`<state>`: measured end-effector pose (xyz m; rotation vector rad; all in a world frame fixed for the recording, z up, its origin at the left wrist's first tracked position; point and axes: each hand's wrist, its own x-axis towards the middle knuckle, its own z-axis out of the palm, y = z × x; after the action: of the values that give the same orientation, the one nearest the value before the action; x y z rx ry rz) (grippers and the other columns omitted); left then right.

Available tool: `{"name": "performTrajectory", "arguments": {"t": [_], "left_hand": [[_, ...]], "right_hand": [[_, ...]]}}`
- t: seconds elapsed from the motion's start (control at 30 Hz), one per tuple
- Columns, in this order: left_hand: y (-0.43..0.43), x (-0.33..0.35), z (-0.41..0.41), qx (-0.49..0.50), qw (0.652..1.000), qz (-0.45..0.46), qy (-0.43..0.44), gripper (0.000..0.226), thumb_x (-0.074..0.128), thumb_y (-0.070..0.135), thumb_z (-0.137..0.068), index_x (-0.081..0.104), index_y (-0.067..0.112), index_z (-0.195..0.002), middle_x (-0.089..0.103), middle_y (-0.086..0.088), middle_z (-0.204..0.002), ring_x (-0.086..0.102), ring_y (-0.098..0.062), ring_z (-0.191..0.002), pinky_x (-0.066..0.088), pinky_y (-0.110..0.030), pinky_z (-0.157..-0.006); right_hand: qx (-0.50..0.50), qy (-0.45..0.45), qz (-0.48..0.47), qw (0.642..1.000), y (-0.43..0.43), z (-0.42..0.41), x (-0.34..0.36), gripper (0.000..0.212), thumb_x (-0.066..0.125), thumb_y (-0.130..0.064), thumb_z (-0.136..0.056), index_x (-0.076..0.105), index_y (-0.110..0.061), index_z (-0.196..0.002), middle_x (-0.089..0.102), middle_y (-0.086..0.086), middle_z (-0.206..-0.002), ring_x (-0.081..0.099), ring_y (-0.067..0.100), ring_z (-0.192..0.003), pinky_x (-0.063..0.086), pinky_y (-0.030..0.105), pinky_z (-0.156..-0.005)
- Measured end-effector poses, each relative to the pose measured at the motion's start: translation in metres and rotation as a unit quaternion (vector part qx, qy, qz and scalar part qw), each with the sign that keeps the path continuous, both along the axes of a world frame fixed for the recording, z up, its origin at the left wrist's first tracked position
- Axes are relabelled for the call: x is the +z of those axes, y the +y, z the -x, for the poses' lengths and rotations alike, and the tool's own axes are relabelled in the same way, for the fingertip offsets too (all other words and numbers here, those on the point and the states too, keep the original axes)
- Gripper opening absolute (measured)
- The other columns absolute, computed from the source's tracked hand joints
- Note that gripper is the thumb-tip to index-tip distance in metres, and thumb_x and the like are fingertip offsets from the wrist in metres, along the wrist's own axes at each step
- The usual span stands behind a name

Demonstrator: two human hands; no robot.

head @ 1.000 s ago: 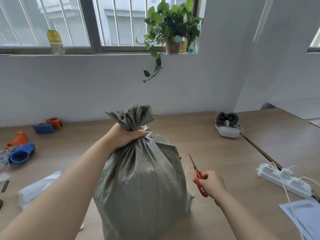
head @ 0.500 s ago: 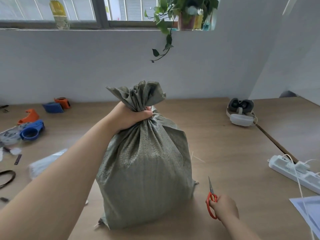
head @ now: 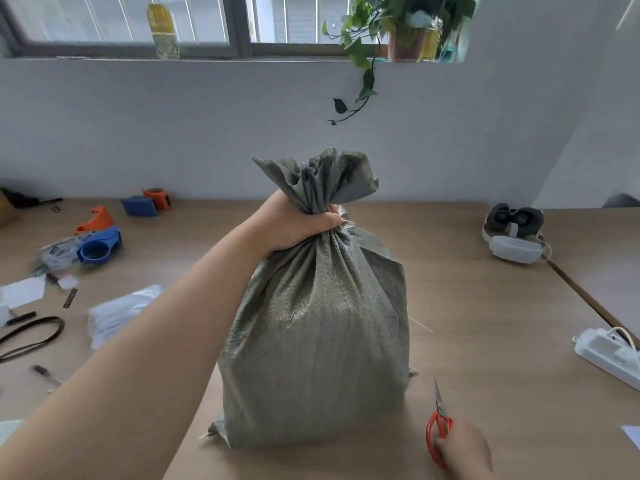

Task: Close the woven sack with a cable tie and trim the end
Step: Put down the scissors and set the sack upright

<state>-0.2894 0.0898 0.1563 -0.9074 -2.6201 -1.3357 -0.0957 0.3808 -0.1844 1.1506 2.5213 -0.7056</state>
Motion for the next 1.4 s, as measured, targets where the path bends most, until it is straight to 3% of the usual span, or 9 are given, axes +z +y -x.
{"name": "performTrajectory", "arguments": {"t": [0.17, 0.33, 0.5, 0.57, 0.77, 0.97, 1.1, 1.2, 1.4], "left_hand": [[-0.003, -0.004, 0.002, 0.011, 1.0, -0.004, 0.001, 0.003, 0.074, 0.022, -0.083, 0.072, 0.02, -0.081, 0.072, 0.008, -0.085, 0.065, -0.004, -0.082, 0.05, -0.021, -0.084], [-0.005, -0.008, 0.0, 0.038, 0.999, -0.013, 0.018, 0.007, 0.074, 0.019, -0.083, 0.073, 0.012, -0.085, 0.075, 0.002, -0.09, 0.065, -0.001, -0.082, 0.048, -0.013, -0.08], [-0.009, -0.006, -0.001, 0.058, 0.998, 0.003, 0.013, 0.008, 0.073, 0.021, -0.083, 0.073, 0.013, -0.085, 0.074, 0.002, -0.088, 0.062, 0.003, -0.078, 0.044, -0.004, -0.07], [-0.011, -0.006, -0.001, 0.066, 0.998, 0.008, 0.005, 0.008, 0.073, 0.022, -0.082, 0.073, 0.014, -0.084, 0.074, 0.003, -0.088, 0.063, 0.002, -0.078, 0.046, -0.006, -0.069], [-0.022, -0.01, -0.003, 0.152, 0.988, -0.032, -0.002, 0.017, 0.075, 0.032, -0.076, 0.072, 0.016, -0.083, 0.074, 0.002, -0.088, 0.069, -0.013, -0.087, 0.055, -0.028, -0.078], [-0.037, -0.009, -0.01, 0.191, 0.979, -0.059, -0.047, 0.025, 0.08, 0.035, -0.076, 0.071, 0.014, -0.088, 0.07, 0.003, -0.089, 0.065, -0.016, -0.089, 0.049, -0.027, -0.078], [-0.05, -0.009, -0.012, 0.181, 0.98, -0.061, -0.052, 0.017, 0.08, 0.038, -0.076, 0.069, 0.026, -0.081, 0.07, 0.007, -0.089, 0.065, -0.013, -0.091, 0.046, -0.024, -0.078], [-0.062, -0.013, -0.013, 0.173, 0.982, -0.057, -0.042, 0.016, 0.082, 0.04, -0.072, 0.068, 0.035, -0.075, 0.072, 0.012, -0.085, 0.068, -0.011, -0.089, 0.049, -0.026, -0.079], [-0.109, -0.04, -0.018, 0.138, 0.978, -0.147, -0.049, 0.04, 0.083, 0.041, -0.073, 0.064, 0.036, -0.108, 0.071, 0.01, -0.111, 0.064, -0.005, -0.106, 0.048, -0.023, -0.094]], "right_hand": [[0.013, 0.015, -0.015, 1.0, -0.009, -0.001, 0.007, 0.012, 0.069, -0.028, -0.079, 0.059, -0.023, -0.08, 0.074, 0.005, -0.108, 0.068, 0.023, -0.107, 0.049, 0.028, -0.081], [0.0, 0.005, -0.033, 0.999, -0.012, -0.004, 0.004, 0.035, 0.071, -0.026, -0.076, 0.07, -0.023, -0.11, 0.073, 0.002, -0.111, 0.067, 0.021, -0.11, 0.05, 0.027, -0.087], [0.017, 0.049, -0.024, 0.998, -0.011, -0.001, 0.012, 0.016, 0.074, -0.038, -0.079, 0.07, -0.023, -0.081, 0.077, 0.007, -0.099, 0.07, 0.026, -0.102, 0.051, 0.029, -0.079], [0.002, 0.118, 0.01, 0.993, -0.014, 0.009, 0.024, 0.019, 0.079, -0.033, -0.077, 0.078, -0.017, -0.087, 0.078, 0.011, -0.096, 0.071, 0.03, -0.101, 0.05, 0.032, -0.081], [-0.044, 0.386, 0.261, 0.884, -0.047, 0.057, 0.133, 0.015, 0.073, -0.015, -0.087, 0.073, -0.012, -0.102, 0.074, 0.005, -0.094, 0.067, 0.021, -0.089, 0.051, 0.033, -0.08], [0.067, 0.471, 0.38, 0.794, -0.095, 0.089, 0.238, 0.036, 0.069, -0.009, -0.09, 0.063, -0.02, -0.124, 0.064, 0.002, -0.111, 0.061, 0.011, -0.101, 0.053, 0.019, -0.084], [0.097, 0.45, 0.366, 0.809, -0.112, 0.112, 0.252, 0.048, 0.073, -0.011, -0.086, 0.06, -0.027, -0.13, 0.06, 0.003, -0.115, 0.061, 0.014, -0.103, 0.054, 0.028, -0.089], [0.076, 0.455, 0.324, 0.826, -0.124, 0.127, 0.251, 0.034, 0.067, -0.004, -0.088, 0.068, -0.021, -0.117, 0.068, 0.012, -0.102, 0.063, 0.016, -0.086, 0.054, 0.027, -0.075], [0.07, 0.468, 0.293, 0.831, -0.128, 0.138, 0.246, 0.02, 0.063, -0.001, -0.088, 0.078, -0.015, -0.086, 0.076, 0.006, -0.084, 0.064, 0.014, -0.074, 0.051, 0.028, -0.068]]}}
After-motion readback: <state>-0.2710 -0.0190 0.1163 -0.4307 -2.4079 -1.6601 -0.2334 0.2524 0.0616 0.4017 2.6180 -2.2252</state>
